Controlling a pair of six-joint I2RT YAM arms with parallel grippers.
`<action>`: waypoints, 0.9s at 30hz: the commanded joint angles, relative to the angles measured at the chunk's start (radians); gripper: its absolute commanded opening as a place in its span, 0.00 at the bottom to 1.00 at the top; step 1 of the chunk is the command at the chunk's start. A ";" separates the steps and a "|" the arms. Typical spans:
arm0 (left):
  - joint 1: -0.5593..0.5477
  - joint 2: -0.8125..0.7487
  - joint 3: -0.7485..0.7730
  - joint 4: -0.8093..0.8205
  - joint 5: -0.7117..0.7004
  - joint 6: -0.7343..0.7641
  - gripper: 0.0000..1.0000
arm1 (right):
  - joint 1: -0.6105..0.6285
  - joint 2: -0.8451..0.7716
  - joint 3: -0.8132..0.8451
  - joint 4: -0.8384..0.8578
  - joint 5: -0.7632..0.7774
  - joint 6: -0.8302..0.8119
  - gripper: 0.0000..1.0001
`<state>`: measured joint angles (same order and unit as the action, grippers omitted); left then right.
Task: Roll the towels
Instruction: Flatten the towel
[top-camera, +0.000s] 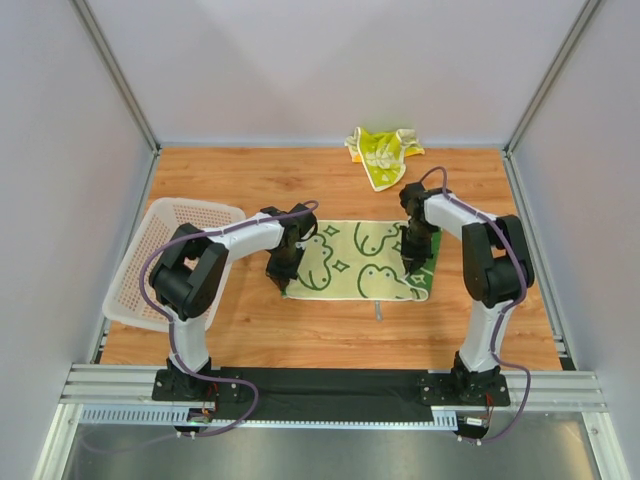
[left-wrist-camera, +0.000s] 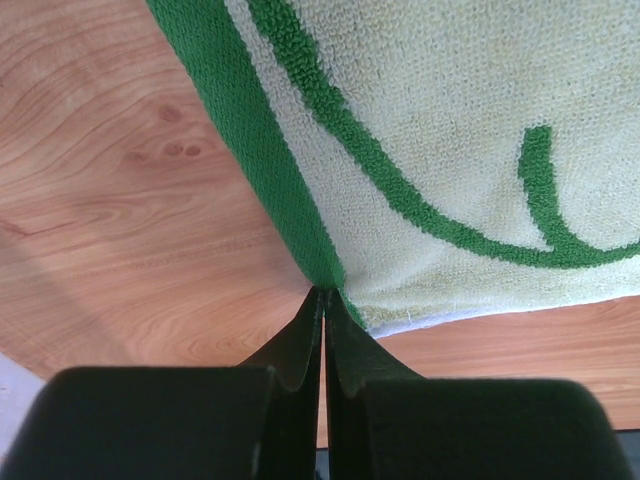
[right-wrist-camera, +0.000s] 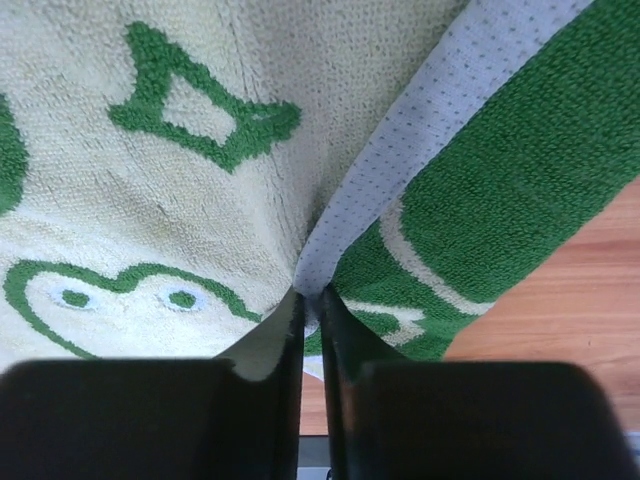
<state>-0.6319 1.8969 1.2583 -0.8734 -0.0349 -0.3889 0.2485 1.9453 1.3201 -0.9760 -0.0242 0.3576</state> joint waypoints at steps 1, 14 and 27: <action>0.005 -0.024 -0.010 -0.004 0.007 -0.018 0.00 | 0.005 -0.055 -0.018 -0.007 0.042 -0.020 0.05; 0.008 -0.029 -0.020 -0.027 -0.028 -0.031 0.00 | -0.106 -0.284 -0.117 -0.090 0.112 -0.026 0.07; 0.024 -0.013 -0.007 -0.059 -0.039 -0.067 0.00 | -0.265 -0.354 -0.252 -0.093 0.103 0.029 0.13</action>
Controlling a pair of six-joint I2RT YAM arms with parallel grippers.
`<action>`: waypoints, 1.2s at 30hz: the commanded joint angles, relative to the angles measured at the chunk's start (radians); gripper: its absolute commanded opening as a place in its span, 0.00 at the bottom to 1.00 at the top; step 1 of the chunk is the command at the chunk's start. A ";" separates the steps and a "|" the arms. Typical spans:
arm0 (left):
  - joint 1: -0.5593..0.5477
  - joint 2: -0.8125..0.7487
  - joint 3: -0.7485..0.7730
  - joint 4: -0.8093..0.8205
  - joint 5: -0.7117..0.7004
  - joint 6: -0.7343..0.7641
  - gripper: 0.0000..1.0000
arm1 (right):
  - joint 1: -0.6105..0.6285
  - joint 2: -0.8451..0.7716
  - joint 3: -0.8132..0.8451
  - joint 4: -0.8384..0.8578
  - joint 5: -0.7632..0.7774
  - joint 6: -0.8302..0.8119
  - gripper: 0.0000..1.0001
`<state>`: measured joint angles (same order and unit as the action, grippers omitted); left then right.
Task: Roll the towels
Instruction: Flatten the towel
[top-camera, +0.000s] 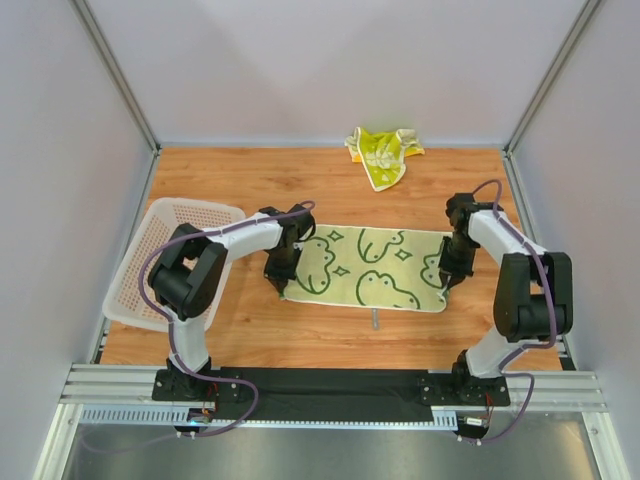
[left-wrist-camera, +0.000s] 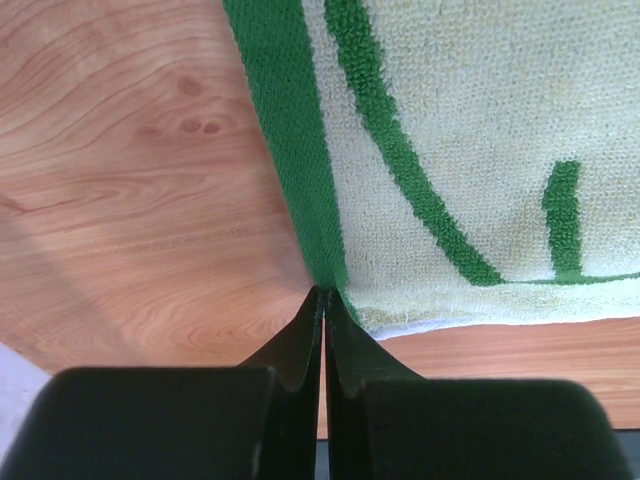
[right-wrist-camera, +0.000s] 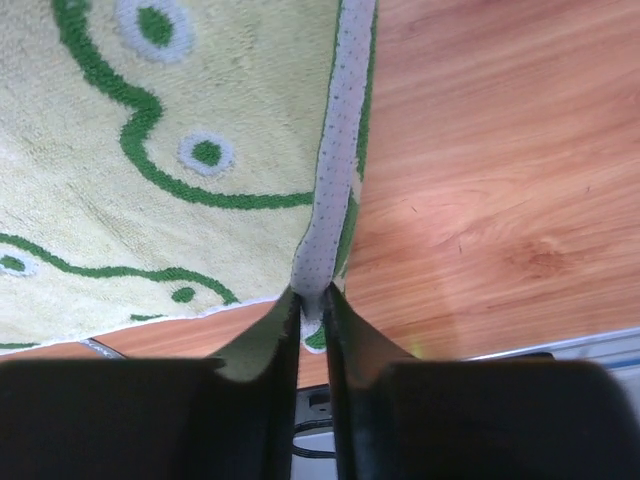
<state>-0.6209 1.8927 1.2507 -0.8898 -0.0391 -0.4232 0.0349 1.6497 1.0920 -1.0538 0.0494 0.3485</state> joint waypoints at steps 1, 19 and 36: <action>0.021 -0.010 0.000 -0.047 -0.035 -0.040 0.00 | -0.084 -0.065 -0.041 -0.009 0.001 0.049 0.20; 0.084 -0.156 -0.088 -0.081 -0.018 -0.190 0.16 | -0.205 -0.221 -0.162 0.044 -0.169 0.147 0.92; 0.092 -0.228 -0.241 0.071 0.091 -0.207 0.50 | -0.475 -0.320 -0.396 0.193 -0.286 0.253 0.78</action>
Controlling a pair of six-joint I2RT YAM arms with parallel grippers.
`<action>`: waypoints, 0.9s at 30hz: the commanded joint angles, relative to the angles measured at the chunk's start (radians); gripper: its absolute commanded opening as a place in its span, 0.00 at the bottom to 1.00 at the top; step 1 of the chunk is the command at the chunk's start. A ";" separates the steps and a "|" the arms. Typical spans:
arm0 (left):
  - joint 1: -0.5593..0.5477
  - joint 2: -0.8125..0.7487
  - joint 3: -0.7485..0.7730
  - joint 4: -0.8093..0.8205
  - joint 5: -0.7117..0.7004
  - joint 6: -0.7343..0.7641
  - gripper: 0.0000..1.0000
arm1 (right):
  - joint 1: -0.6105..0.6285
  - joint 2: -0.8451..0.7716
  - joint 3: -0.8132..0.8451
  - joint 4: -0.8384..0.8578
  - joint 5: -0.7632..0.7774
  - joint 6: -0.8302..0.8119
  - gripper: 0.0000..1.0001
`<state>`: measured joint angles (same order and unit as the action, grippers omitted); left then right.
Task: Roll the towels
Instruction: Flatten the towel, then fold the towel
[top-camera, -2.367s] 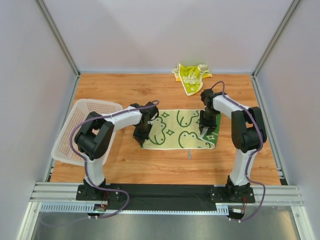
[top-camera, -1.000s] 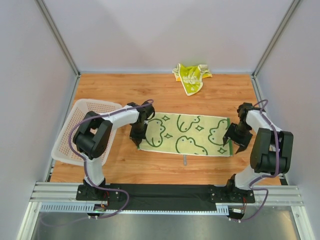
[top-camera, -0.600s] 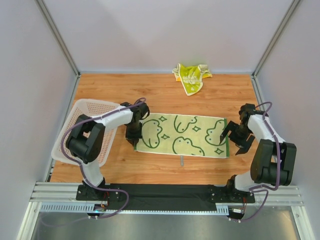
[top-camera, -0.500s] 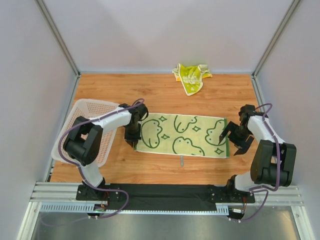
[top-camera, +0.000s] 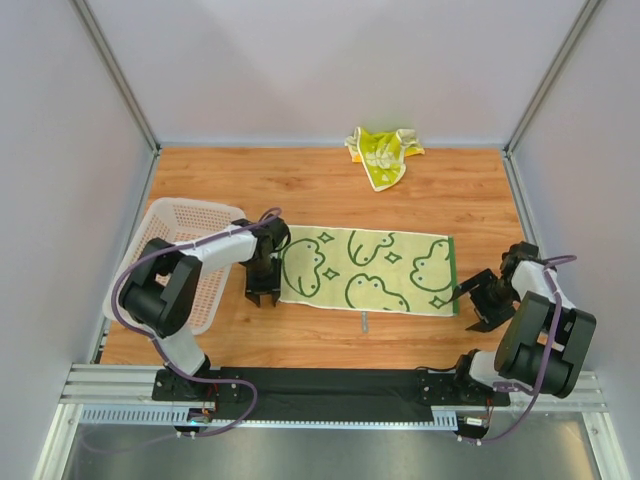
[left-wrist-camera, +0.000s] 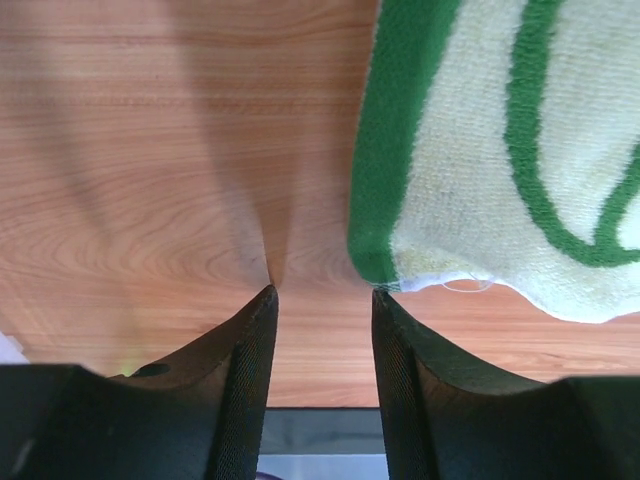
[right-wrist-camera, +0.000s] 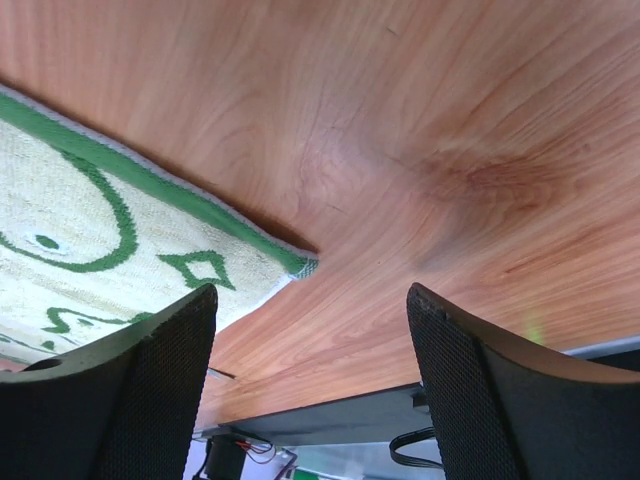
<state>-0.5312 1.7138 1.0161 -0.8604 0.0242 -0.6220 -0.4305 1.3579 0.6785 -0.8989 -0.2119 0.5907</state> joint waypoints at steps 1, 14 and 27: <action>0.002 -0.051 -0.008 0.043 0.029 -0.007 0.50 | -0.008 -0.026 0.016 0.041 -0.021 0.015 0.78; -0.035 -0.092 0.036 0.012 -0.023 0.022 0.52 | -0.010 0.035 0.055 0.071 0.008 -0.005 0.75; -0.033 0.087 0.029 0.106 -0.023 0.039 0.40 | -0.005 0.121 0.076 0.100 0.022 -0.034 0.66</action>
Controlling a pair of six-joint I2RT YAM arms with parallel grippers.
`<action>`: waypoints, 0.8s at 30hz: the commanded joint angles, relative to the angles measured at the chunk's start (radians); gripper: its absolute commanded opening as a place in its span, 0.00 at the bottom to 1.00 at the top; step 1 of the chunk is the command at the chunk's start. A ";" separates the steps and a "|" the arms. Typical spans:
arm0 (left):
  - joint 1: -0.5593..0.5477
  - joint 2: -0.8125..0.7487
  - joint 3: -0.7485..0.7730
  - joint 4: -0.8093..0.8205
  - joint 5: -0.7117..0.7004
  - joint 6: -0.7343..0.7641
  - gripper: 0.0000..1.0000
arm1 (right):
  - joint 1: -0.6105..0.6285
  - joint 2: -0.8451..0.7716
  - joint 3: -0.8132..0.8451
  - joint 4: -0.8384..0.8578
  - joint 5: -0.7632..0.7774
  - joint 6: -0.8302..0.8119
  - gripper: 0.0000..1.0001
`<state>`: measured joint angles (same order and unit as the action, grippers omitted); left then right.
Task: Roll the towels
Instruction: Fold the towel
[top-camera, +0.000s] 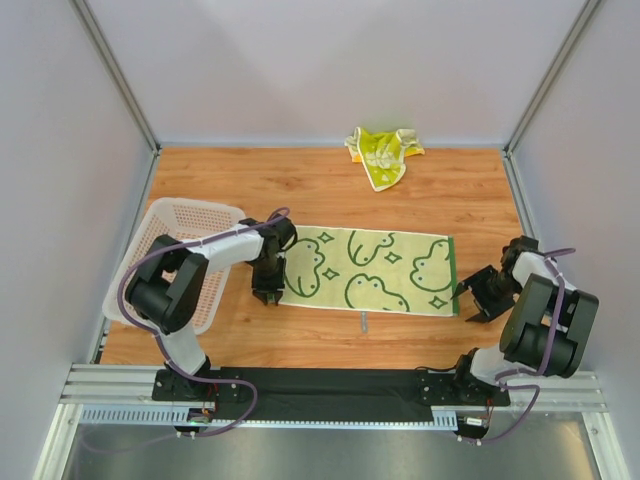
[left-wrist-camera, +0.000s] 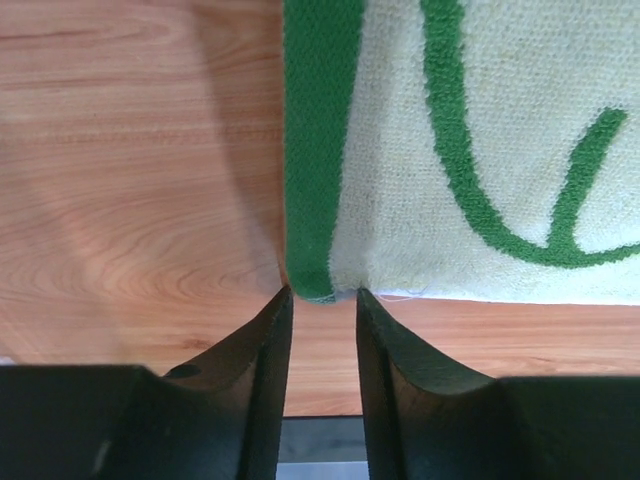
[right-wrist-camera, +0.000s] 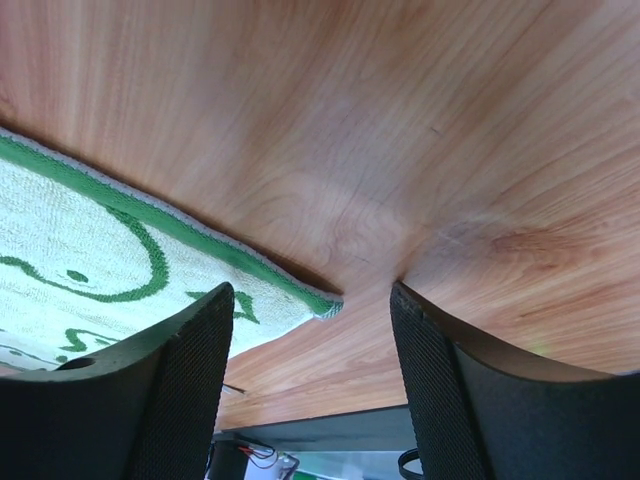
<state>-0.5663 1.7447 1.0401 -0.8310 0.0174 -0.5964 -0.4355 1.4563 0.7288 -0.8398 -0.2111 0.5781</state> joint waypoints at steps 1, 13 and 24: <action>0.000 0.062 0.006 0.085 -0.016 0.014 0.37 | 0.001 0.027 0.026 0.044 0.024 -0.021 0.65; 0.023 0.065 0.005 0.087 -0.016 0.024 0.10 | 0.044 0.064 0.026 0.051 0.070 -0.044 0.45; 0.025 0.073 0.018 0.081 -0.011 0.032 0.06 | 0.129 0.075 0.003 0.067 0.072 -0.029 0.39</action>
<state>-0.5488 1.7706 1.0637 -0.8349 0.0647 -0.5835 -0.3161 1.5002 0.7544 -0.8604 -0.1673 0.5522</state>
